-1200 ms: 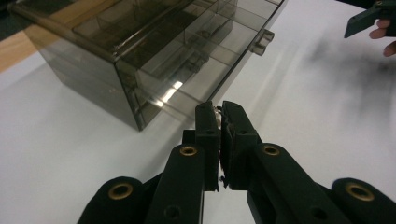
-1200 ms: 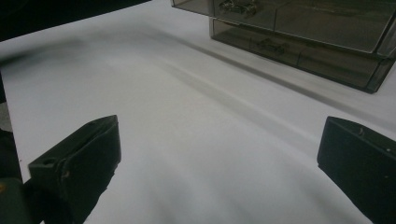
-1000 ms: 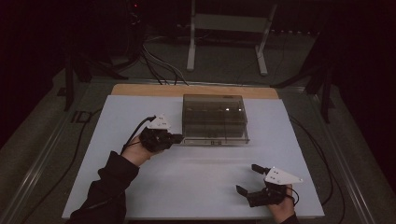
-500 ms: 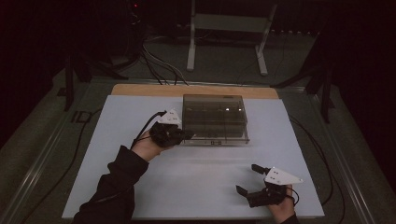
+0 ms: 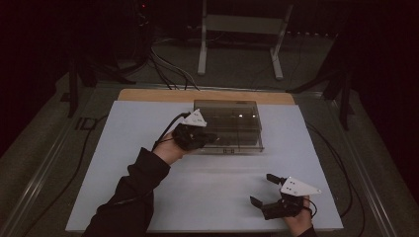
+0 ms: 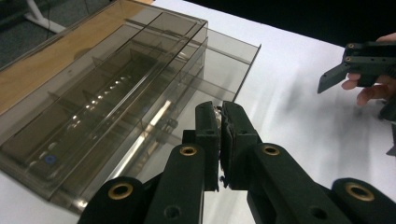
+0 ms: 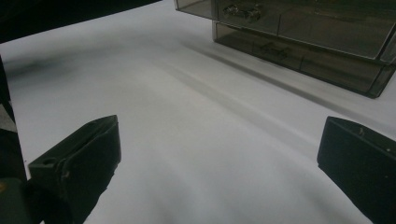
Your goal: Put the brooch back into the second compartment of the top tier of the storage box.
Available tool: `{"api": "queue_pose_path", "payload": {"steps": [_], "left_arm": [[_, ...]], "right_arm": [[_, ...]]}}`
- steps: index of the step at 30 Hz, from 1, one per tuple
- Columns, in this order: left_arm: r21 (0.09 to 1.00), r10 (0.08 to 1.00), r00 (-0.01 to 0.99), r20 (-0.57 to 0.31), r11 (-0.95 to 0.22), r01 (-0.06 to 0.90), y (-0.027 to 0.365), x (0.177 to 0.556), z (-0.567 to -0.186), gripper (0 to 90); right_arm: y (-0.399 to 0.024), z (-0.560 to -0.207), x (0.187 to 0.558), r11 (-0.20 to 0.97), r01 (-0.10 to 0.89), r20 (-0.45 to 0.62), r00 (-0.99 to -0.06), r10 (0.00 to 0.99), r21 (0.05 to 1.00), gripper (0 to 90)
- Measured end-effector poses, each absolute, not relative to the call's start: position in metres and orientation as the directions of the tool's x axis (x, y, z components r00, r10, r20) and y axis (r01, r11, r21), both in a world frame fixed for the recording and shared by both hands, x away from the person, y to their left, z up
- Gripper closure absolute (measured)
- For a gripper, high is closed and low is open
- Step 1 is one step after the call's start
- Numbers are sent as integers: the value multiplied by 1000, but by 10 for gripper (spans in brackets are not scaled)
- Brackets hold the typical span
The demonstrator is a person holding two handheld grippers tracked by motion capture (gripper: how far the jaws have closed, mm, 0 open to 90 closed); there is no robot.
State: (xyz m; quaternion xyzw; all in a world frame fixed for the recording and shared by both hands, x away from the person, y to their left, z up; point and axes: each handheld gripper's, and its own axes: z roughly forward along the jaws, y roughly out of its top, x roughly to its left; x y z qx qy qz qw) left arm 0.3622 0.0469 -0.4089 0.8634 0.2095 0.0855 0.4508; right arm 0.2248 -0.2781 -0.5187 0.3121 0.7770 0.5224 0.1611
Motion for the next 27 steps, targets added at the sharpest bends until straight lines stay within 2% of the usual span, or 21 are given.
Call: {"api": "queue_pose_path", "payload": {"steps": [15,27], "left_arm": [[814,436,899,-54,-502,292,15,375,-415,877],[813,494,867,-66,-477,334,-3,383,-424,876]], "right_arm": [[-279,-517,224,253,311,76,-754,652,916,0],[-280,-517,223,250,310,78,-756,650,917,0]]}}
